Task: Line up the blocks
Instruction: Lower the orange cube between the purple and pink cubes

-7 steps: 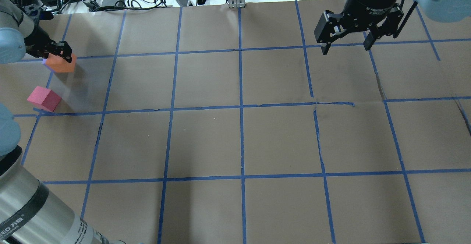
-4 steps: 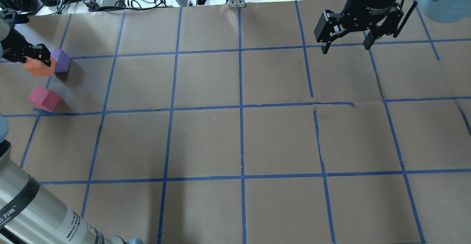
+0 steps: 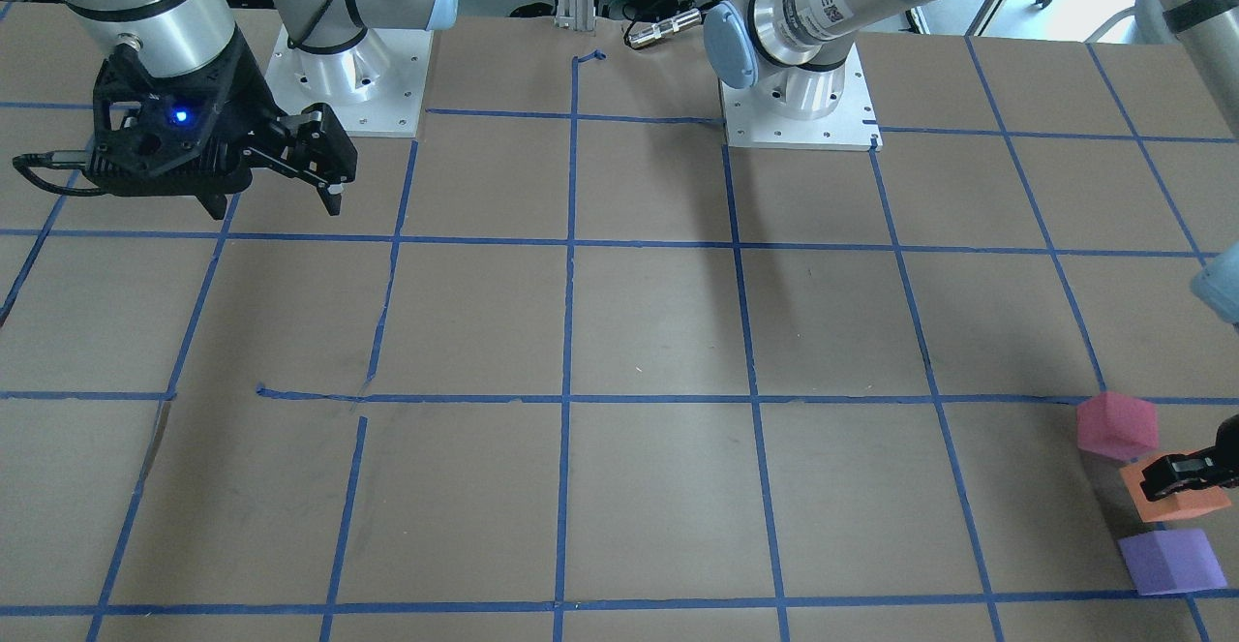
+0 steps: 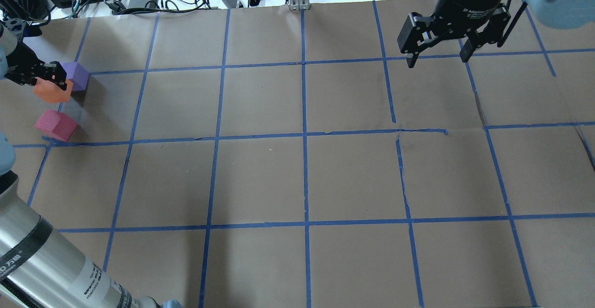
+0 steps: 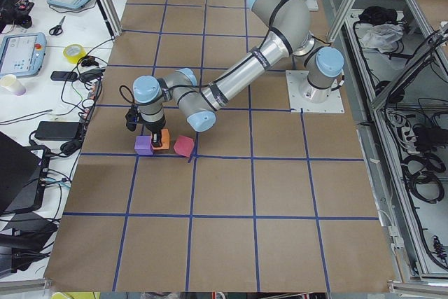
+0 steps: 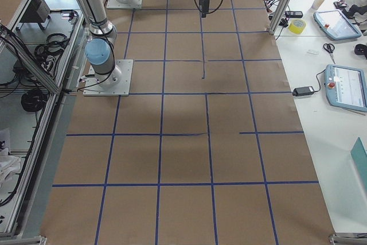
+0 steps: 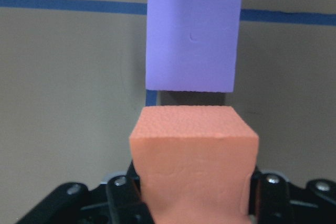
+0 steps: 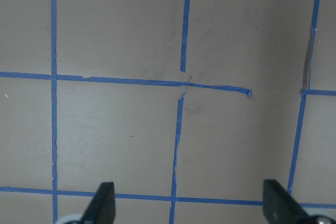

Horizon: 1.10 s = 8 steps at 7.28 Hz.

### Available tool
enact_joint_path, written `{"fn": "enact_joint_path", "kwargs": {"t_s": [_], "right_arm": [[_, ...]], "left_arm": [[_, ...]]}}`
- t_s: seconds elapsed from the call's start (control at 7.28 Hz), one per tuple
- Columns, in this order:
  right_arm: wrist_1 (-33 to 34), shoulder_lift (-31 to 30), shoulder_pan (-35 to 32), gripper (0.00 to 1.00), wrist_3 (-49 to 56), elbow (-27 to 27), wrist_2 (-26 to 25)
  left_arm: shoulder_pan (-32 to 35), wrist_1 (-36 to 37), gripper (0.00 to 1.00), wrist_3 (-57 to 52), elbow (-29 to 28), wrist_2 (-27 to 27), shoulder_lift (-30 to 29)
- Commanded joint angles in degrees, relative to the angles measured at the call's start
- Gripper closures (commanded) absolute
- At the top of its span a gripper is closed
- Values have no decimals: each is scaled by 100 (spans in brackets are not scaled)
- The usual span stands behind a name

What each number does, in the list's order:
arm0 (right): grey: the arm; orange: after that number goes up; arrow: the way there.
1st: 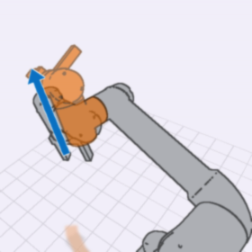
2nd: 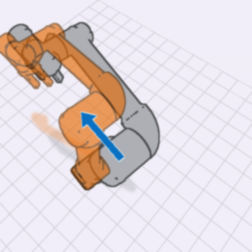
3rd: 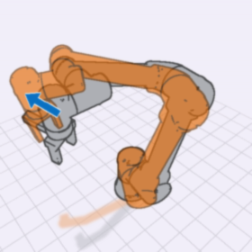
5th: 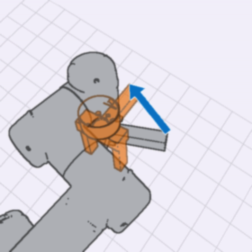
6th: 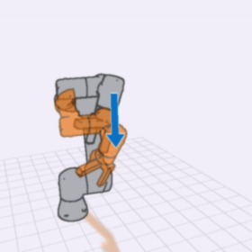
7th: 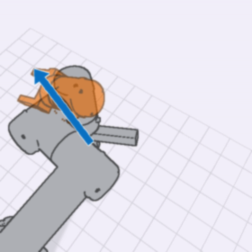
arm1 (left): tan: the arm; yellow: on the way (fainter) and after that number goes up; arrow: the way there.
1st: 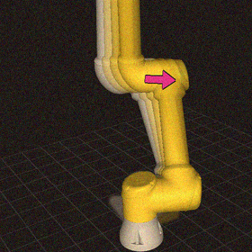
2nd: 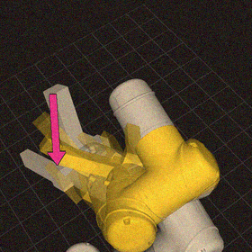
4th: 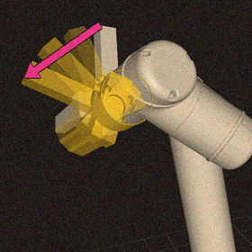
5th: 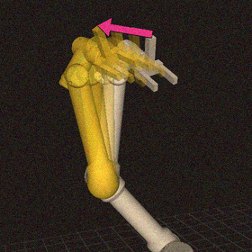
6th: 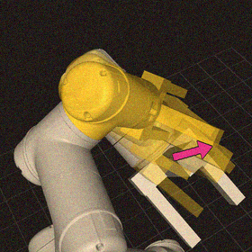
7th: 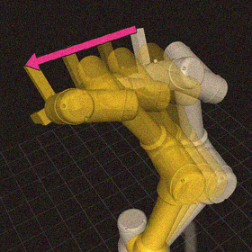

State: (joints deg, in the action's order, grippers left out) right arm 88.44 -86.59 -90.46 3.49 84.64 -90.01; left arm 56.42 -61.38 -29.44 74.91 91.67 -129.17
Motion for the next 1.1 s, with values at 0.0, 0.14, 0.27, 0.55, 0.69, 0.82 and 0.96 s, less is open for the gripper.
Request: {"fn": "enact_joint_path", "kwargs": {"t_s": [0.0,0.14,0.27,0.55,0.69,0.82,0.96], "right_arm": [[-3,2,2,0,-6,0,1],[6,2,2,0,-6,0,1],[6,2,2,0,-6,0,1],[6,2,2,0,-6,0,1],[-3,2,2,0,-6,0,-17],[-3,2,2,0,-6,0,18],[-3,2,2,0,-6,0,1]], "left_arm": [[0,12,100,-35,-3,-8,-125],[0,30,100,-53,15,-26,-213],[0,65,100,-79,15,-17,-309],[0,74,100,-158,-29,-26,-328],[0,100,100,-185,6,-17,-337],[0,100,100,-368,6,-17,-354],[0,100,100,-413,-20,-17,-354]]}}
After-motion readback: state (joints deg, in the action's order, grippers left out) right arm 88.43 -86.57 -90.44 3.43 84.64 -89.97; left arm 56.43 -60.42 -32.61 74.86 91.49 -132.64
